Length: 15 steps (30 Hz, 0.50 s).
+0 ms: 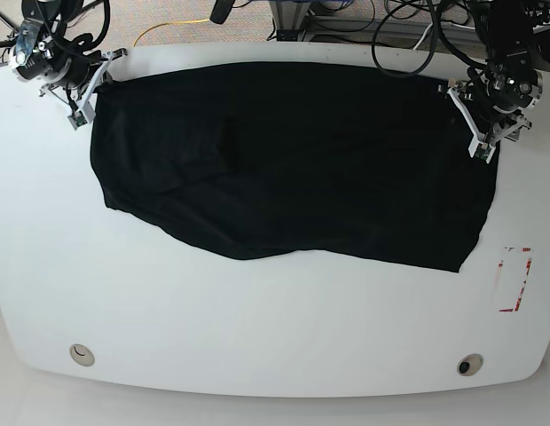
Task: Fold the T-shirt properly
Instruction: 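Hold the shirt edge with both grippers and tug it taut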
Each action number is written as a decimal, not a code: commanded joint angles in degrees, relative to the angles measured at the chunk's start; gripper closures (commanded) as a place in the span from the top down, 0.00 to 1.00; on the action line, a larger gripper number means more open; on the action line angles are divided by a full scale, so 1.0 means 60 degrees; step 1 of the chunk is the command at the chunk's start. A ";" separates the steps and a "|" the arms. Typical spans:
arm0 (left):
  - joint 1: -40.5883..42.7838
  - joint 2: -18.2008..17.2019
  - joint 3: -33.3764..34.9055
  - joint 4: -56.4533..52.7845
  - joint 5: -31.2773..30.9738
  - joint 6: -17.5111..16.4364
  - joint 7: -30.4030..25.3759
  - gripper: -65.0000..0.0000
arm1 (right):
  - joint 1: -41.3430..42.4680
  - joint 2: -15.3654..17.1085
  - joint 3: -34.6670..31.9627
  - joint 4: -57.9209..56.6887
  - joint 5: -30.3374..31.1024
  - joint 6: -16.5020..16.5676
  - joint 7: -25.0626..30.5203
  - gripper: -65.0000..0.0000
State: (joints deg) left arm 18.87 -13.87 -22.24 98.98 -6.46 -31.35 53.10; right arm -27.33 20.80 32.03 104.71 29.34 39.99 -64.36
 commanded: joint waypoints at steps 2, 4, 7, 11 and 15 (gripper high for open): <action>0.0071 -0.0055 -0.0008 -0.0020 0.0351 0.0002 0.0359 0.68 | -0.0038 0.0248 0.0105 0.0212 0.0055 0.0002 0.0023 0.00; 0.0071 -0.0055 -0.0008 -0.0020 0.0351 0.0002 0.0359 0.68 | -0.0170 0.0277 0.0105 0.0227 0.0055 0.0002 -0.0124 0.00; 0.0071 -0.0055 -0.0008 -0.0020 0.0351 0.0002 0.0359 0.68 | -0.0287 0.0541 0.0134 0.0329 0.0142 0.0002 -0.0431 0.00; 0.0071 -0.0055 -0.0008 -0.0020 0.0366 0.0002 0.0359 0.68 | -0.0566 0.0746 0.0163 0.0534 0.0479 0.0002 -0.1003 0.00; 0.0071 -0.0055 -0.0008 -0.0050 0.0366 0.0002 0.0359 0.68 | -0.0829 0.0922 0.0412 0.0915 0.1007 0.0002 -0.1662 0.00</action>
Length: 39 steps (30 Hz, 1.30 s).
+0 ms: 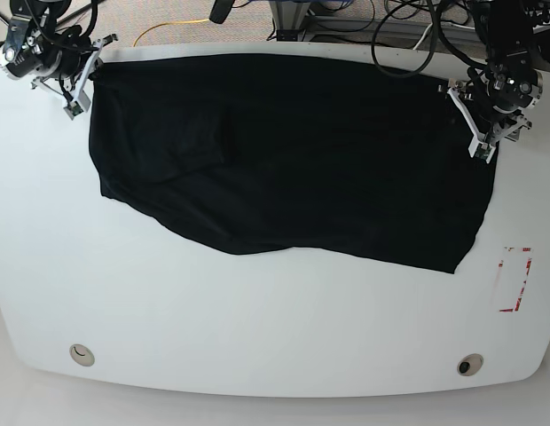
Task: Fold the T-shirt properly
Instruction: 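Hold the shirt edge with both grippers and tug it taut, then release the edge and move the left gripper to the shirt's opposite corner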
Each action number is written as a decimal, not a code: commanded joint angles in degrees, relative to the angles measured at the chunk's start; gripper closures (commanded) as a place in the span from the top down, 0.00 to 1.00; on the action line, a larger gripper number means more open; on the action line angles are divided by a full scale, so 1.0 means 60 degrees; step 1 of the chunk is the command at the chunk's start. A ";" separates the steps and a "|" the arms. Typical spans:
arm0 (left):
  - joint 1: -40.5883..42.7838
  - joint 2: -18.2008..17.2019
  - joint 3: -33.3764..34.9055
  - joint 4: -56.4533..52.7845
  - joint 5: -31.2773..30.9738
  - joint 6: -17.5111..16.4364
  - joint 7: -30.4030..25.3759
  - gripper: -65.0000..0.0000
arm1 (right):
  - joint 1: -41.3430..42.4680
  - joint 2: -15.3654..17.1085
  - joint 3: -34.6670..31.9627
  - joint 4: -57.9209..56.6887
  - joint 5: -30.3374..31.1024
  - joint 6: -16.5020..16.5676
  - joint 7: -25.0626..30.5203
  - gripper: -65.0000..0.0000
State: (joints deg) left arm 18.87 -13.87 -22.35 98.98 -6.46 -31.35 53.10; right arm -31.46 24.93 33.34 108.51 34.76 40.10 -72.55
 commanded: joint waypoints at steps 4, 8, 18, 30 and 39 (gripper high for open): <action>0.0071 -0.0055 0.0011 -0.0064 0.0366 0.0002 0.0359 0.68 | -0.0287 0.0380 0.0179 0.0443 0.0133 -0.0016 -0.0501 0.00; 0.0071 -0.0055 0.0011 -0.0050 0.0366 0.0002 0.0359 0.68 | -0.0302 0.0615 0.0179 0.0296 0.0133 -0.0016 -0.0501 0.04; 0.0085 -0.0070 0.0011 -0.0006 0.0337 -0.0012 0.0359 0.68 | -0.0419 0.0849 0.0194 0.0267 0.0118 -0.0016 -0.0472 0.89; -0.0179 -0.0011 -0.0019 0.1562 0.0234 -0.0027 0.0417 0.69 | 0.0460 0.0366 0.1791 0.0443 0.0235 -0.0016 -0.0486 0.94; -0.0853 0.0004 -0.1411 0.2104 -0.1422 -0.0027 0.0432 0.69 | 0.2218 -0.0118 0.1776 0.0355 0.0133 -0.0016 -0.0516 0.93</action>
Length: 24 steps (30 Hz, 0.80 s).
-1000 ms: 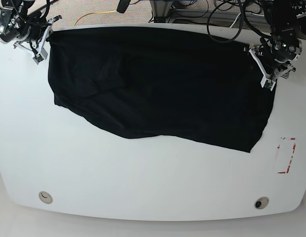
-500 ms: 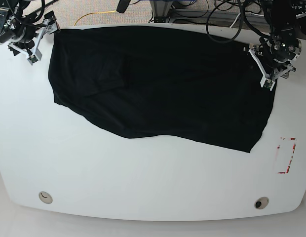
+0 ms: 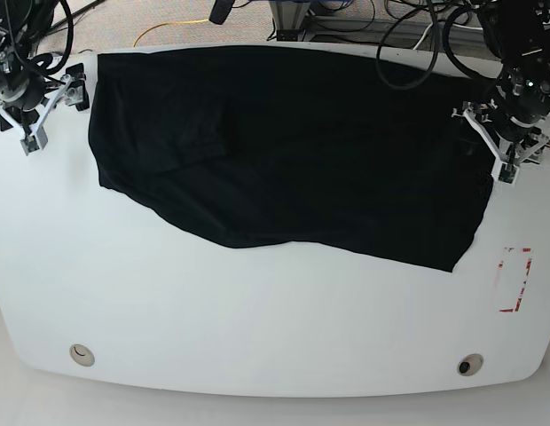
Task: Fold the T-shirt properly
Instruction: 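Release the edge and move the left gripper to the shirt's opposite corner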
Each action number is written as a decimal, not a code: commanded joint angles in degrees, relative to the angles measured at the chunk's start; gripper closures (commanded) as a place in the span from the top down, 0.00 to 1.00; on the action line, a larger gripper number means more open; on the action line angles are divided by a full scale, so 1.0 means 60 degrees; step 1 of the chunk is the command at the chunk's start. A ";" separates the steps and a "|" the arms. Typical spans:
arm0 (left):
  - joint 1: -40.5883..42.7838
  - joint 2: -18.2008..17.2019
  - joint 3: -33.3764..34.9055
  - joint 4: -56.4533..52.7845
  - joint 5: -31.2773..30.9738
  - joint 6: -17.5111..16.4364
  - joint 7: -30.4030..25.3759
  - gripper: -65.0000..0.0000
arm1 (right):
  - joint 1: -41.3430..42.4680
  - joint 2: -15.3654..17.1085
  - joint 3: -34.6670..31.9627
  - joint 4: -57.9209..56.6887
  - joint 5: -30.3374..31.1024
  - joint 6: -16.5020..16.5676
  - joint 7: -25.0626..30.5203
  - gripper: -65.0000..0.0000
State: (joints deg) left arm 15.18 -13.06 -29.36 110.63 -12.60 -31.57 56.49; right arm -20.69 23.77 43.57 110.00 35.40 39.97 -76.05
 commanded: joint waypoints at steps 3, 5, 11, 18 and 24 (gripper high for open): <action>-0.0530 -0.0131 -0.0827 0.0163 -0.0896 0.0053 -0.0133 0.69 | 0.0862 -0.0189 0.0057 0.0107 0.0027 0.0006 0.0067 0.93; -0.1028 -0.0160 -0.1077 0.0089 -0.0911 0.0097 -0.0133 0.70 | 0.1316 -0.0365 0.0042 0.0004 0.0027 0.0006 0.0067 0.93; -0.2567 -0.0219 -0.1135 -0.1024 -0.0383 0.0097 -0.0133 0.72 | 0.2137 -0.0496 -0.0485 -0.0655 0.0027 0.0006 0.0096 0.93; -0.4398 -0.0893 -0.1106 -0.4145 -0.0486 0.0039 -0.0221 0.84 | 0.2532 -0.0716 -0.0471 -0.1197 0.0027 0.0006 0.0140 0.93; -0.5761 -0.1377 -0.0681 -0.7325 -0.0515 0.0024 -0.1202 0.86 | 0.2532 -0.0804 -0.0529 -0.1153 0.0013 0.0006 0.0389 0.93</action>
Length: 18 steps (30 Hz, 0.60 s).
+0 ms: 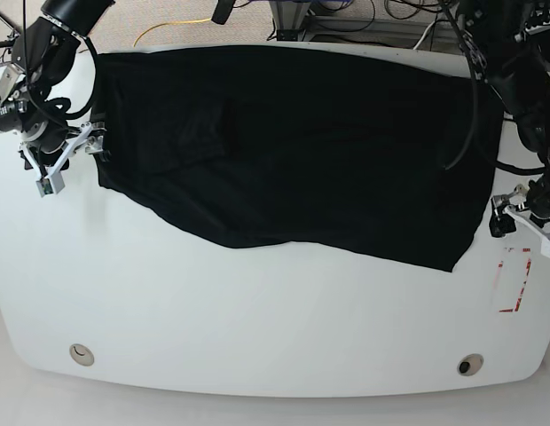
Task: Fold the T-shirt properly
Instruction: 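Release the edge and move the left gripper to the shirt's opposite corner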
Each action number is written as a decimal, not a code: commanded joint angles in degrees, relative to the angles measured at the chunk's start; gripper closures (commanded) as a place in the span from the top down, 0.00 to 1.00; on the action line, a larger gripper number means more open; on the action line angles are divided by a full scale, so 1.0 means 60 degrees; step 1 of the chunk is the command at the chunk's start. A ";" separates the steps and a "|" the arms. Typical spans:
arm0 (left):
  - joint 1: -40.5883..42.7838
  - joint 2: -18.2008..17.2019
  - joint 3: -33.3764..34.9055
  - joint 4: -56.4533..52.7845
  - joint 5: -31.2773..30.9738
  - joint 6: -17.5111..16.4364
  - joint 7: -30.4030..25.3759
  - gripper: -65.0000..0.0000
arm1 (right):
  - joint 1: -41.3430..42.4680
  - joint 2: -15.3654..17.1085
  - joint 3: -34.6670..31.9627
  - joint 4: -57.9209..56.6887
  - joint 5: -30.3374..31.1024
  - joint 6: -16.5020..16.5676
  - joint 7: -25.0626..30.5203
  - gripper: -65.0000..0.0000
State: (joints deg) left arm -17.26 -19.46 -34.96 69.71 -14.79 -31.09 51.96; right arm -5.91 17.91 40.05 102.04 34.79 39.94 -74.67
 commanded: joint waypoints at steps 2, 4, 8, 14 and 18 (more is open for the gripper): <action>-0.0575 -0.0368 0.0618 -0.1267 -0.0210 -0.0056 -0.0873 0.85 | 0.0055 0.0172 0.0101 0.0144 0.0115 0.0009 0.0160 0.93; -0.0809 -0.0382 0.1043 -0.2000 -0.0664 -0.0056 -0.1298 0.85 | 0.0055 0.0172 0.0072 0.0144 0.0115 0.0009 0.0189 0.93; -0.1102 -0.0382 0.1761 -0.2791 -0.1543 -0.0027 -0.1371 0.85 | 0.0084 0.0172 0.0072 0.0144 0.0115 0.0009 0.0204 0.93; -0.1424 -0.0016 0.2098 -0.3362 -0.1689 0.0501 -0.1371 0.86 | 0.0114 0.0202 0.0101 0.0144 0.0129 0.0009 0.0219 0.93; -0.1410 0.0013 0.2098 -0.3362 -0.1396 0.0911 -0.1371 0.86 | 0.0114 0.0245 0.0101 0.0144 0.0129 0.0009 0.0219 0.93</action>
State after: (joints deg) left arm -24.25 -18.22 -22.26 48.80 -23.55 -26.15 44.51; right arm -5.87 17.98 40.18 102.00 34.81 39.92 -74.56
